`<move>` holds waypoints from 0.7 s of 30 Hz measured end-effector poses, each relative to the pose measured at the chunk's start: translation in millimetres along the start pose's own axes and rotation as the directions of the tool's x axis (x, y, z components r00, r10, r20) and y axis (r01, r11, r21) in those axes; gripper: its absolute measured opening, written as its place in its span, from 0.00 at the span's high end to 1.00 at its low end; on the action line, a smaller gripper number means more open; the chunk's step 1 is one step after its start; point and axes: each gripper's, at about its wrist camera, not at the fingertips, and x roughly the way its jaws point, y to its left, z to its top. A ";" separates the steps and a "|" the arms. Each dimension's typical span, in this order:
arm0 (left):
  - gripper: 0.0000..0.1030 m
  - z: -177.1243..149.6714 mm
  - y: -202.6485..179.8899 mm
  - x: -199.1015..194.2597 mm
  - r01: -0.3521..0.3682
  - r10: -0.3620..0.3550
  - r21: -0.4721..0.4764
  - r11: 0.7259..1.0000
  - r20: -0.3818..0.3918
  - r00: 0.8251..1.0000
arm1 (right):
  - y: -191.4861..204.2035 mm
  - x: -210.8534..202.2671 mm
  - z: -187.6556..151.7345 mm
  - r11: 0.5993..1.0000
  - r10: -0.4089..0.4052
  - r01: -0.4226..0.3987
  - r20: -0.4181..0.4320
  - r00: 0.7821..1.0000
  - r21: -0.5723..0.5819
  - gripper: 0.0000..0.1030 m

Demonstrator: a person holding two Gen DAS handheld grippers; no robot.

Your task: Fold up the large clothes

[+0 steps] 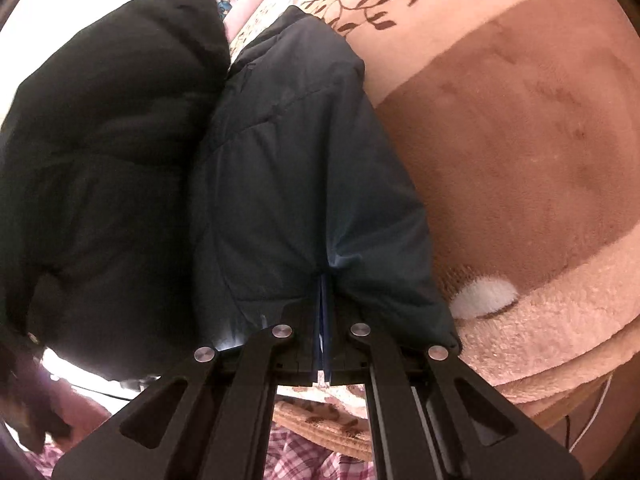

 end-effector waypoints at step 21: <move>0.29 -10.1 -13.3 25.6 0.209 -0.214 -0.060 0.976 -0.084 0.973 | -21.9 -99.3 -10.8 0.999 0.004 -0.010 0.144 0.990 0.038 0.97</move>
